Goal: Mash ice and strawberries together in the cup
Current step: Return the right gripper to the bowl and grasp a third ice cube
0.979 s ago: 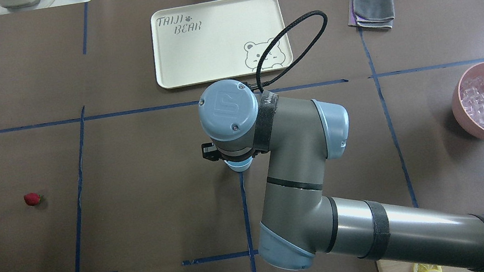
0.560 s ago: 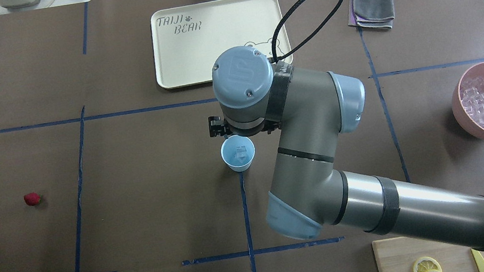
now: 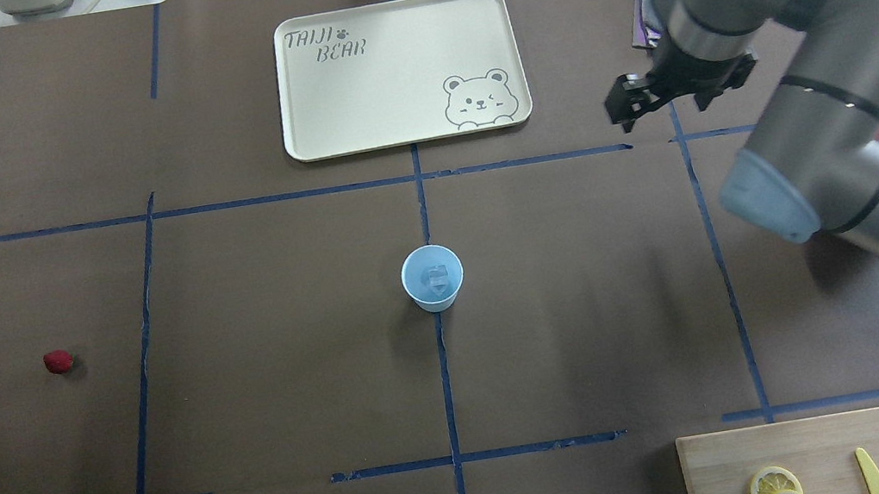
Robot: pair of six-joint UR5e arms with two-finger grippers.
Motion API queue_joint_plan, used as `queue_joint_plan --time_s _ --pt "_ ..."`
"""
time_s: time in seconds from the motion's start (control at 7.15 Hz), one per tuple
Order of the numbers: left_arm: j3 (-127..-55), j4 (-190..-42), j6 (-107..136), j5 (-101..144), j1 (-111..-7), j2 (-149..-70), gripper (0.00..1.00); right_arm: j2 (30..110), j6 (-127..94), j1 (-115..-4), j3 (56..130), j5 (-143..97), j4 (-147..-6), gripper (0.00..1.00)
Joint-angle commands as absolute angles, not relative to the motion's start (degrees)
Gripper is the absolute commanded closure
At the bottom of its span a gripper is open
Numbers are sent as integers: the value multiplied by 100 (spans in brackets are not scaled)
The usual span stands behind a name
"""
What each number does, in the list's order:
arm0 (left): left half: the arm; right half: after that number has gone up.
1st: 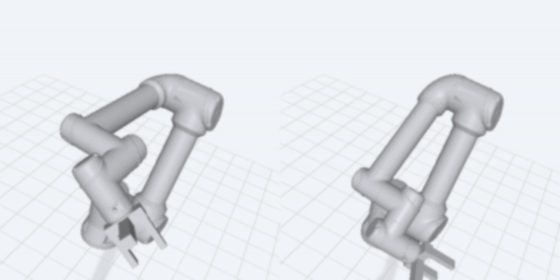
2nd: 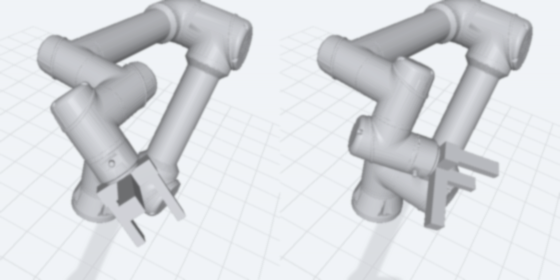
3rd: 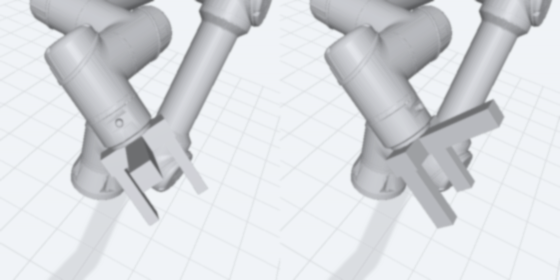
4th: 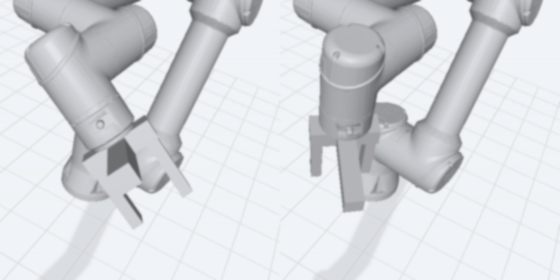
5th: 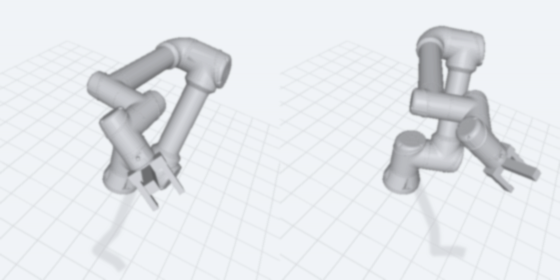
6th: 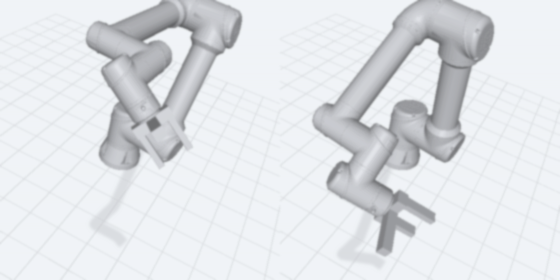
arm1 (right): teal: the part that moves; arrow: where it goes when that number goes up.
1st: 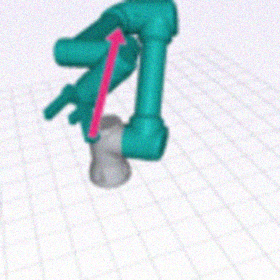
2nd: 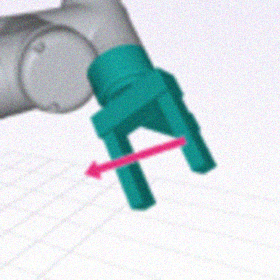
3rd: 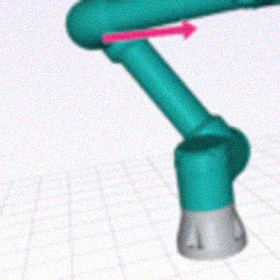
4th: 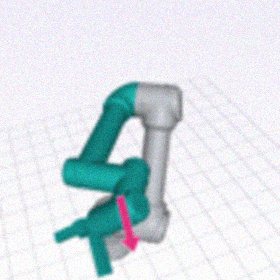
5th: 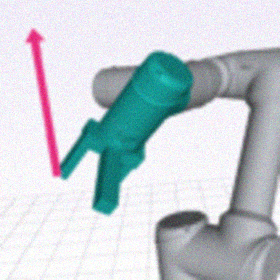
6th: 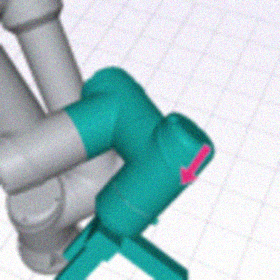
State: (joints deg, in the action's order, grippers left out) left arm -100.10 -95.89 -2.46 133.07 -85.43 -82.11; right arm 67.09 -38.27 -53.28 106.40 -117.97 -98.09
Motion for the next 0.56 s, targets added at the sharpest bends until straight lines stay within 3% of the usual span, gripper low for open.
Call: queue_joint_plan --time_s 0.0,0.28,0.42 --pt "-10037 -9589 -246 13307 -8543 -8192 0 8394 -2090 -6342 10925 -12329 -8998 1" --pt "-10028 -9589 -246 13307 -8543 -8191 0 9549 -1802 -6416 10846 -12331 -7731 1" --pt "-10028 -9589 -246 13307 -8543 -8191 0 9745 -1810 -6407 10706 -12331 -7412 2"
